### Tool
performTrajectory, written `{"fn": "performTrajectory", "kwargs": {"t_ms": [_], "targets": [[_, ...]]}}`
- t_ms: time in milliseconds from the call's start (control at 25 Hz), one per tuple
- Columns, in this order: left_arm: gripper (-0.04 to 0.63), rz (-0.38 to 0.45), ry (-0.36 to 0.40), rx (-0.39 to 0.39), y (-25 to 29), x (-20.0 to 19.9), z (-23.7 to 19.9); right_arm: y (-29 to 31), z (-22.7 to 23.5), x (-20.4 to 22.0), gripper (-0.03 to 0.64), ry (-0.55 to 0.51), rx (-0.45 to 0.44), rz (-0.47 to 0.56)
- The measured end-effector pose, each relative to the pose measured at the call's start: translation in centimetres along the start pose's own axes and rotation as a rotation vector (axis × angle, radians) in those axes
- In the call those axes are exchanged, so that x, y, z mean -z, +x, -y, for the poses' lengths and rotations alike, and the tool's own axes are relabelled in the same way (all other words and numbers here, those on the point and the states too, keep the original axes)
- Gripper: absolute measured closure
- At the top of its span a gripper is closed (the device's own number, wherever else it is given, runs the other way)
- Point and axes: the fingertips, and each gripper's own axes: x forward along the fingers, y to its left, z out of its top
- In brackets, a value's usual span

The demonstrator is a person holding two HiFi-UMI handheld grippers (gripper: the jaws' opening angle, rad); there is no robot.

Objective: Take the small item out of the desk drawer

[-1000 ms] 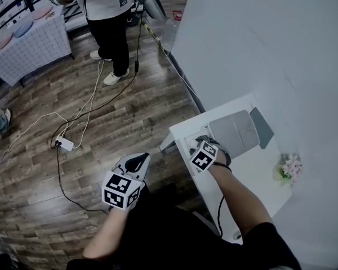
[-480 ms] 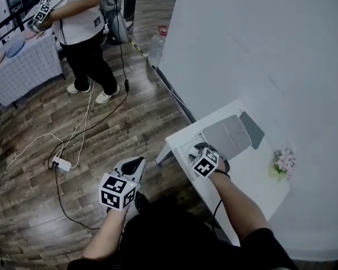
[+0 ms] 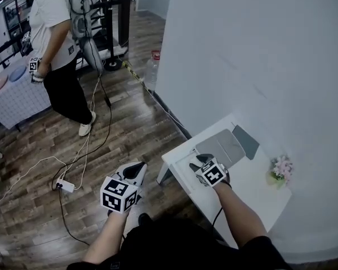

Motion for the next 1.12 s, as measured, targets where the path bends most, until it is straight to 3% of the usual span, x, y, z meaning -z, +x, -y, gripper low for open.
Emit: {"fn": "performTrajectory", "kwargs": {"t_ms": [400,840,1120], "targets": [[0.583,-0.01,0.084,0.025,5.0,-3.5,5.6,-8.3,3.2,-1.7,0.456,0.088,-0.045,0.334],[0.583,-0.002,0.148,0.053,8.9,-8.6,10.5,-20.6,7.8,-3.7,0.457,0.09,-0.041,0.677],[0.583,0.088,0.128,0.147,8.7,-12.9,14.5,-27.2,8.5,-4.8,0.457,0.088,-0.029,0.828]]}}
